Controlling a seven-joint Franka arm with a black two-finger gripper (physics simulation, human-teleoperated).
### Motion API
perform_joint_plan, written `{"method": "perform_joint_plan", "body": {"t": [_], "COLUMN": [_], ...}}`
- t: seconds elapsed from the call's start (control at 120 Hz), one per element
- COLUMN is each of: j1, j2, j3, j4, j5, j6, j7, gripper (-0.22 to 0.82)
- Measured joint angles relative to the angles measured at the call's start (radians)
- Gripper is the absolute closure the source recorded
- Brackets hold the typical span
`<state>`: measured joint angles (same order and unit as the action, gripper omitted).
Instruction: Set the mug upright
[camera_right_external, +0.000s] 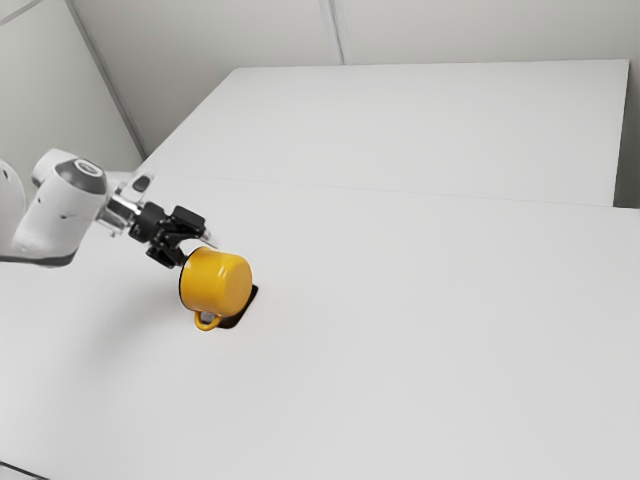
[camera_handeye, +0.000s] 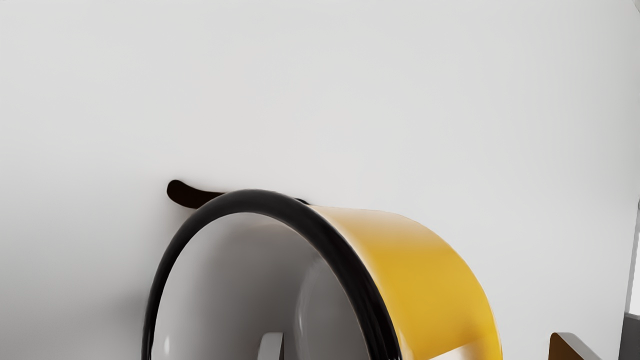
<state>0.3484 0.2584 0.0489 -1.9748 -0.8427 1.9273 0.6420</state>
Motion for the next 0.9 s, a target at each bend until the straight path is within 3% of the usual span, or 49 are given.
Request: {"method": "perform_joint_plan", "body": {"t": [0.142, 0.383, 0.508, 0.9], "j1": [0.001, 0.002, 0.001, -0.022], "j2": [0.001, -0.008, -0.019, -0.131], "j3": [0.0, -0.002, -0.003, -0.005], "j4": [-0.023, -0.025, -0.025, -0.045], "j5": [-0.077, -0.12, -0.123, -0.108], "j6": [0.011, 0.016, 0.018, 0.031], "j7": [0.053, 0.121, 0.146, 0.195], "gripper": [0.07, 0.5, 0.66, 0.77]}}
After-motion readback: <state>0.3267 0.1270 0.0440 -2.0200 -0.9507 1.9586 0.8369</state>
